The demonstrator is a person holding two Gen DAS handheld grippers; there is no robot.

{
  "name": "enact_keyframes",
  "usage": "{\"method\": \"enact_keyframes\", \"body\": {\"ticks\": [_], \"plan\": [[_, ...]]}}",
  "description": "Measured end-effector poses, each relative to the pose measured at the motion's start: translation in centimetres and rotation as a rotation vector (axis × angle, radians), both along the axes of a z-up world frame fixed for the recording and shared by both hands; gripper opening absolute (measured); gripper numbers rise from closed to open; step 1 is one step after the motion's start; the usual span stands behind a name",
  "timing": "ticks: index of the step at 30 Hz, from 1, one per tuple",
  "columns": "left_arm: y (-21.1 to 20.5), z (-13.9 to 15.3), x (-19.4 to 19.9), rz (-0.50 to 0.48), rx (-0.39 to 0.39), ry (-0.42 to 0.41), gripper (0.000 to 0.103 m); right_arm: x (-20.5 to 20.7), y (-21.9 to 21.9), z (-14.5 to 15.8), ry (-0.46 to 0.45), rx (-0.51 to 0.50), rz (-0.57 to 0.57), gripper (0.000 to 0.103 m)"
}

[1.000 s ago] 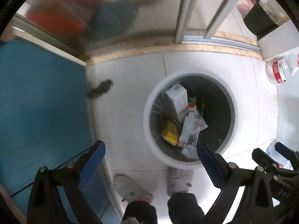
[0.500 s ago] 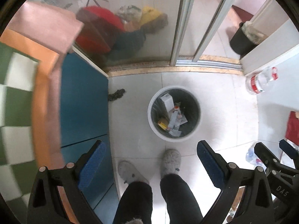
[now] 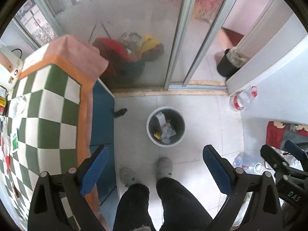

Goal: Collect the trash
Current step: 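Swing both open tools back toward the counter, then grasp the red sachet with the left tool while the right tool grasps the green sachet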

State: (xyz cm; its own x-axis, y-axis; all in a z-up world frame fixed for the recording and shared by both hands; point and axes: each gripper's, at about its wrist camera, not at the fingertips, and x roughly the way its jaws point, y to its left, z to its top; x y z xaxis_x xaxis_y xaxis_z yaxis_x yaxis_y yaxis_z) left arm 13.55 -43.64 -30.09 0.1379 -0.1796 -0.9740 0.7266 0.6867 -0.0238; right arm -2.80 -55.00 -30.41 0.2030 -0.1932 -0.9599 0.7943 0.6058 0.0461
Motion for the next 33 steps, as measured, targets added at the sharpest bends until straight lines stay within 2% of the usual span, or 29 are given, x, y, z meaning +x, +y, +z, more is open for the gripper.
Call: {"method": "enact_keyframes", "body": {"ticks": [5, 10, 14, 17, 20, 23, 25, 28, 31, 33], "plan": [[2.2, 2.9, 1.4, 0.041, -0.048, -0.012, 0.1, 1.1, 2.1, 2.9, -0.028, 0.015, -0.01, 0.103], [6.2, 6.3, 4.9, 0.139, -0.073, -0.124, 0.1, 4.5, 5.0, 4.7, -0.103, 0.035, 0.05, 0.103], [12.4, 8.4, 9.8, 0.295, -0.109, -0.197, 0.1, 10.9, 8.9, 5.6, -0.126, 0.064, 0.172, 0.103], [19.7, 8.7, 14.3, 0.429, -0.091, -0.218, 0.103, 16.9, 13.5, 5.7, -0.138, 0.1, 0.308, 0.103], [27.4, 8.3, 17.4, 0.571, -0.029, -0.236, 0.103, 23.7, 19.6, 5.1, -0.129, 0.142, 0.466, 0.103], [37.5, 6.8, 19.6, 0.761, 0.074, -0.24, 0.103, 30.7, 26.2, 3.6, -0.103, 0.185, 0.609, 0.103], [43.9, 5.2, 20.2, 0.894, 0.13, -0.222, 0.103, 34.8, 30.4, 2.2, -0.084, 0.21, 0.677, 0.103], [52.6, 1.9, 20.0, 1.069, 0.197, -0.151, 0.103, 41.8, 37.0, -2.1, -0.014, 0.25, 0.757, 0.103], [58.8, -0.5, 19.4, 1.192, 0.182, -0.082, 0.102, 46.6, 40.8, -5.4, 0.039, 0.226, 0.775, 0.103], [61.9, -2.5, 19.2, 1.253, 0.125, -0.017, 0.102, 49.1, 42.8, -7.2, 0.062, 0.187, 0.77, 0.103]]}}
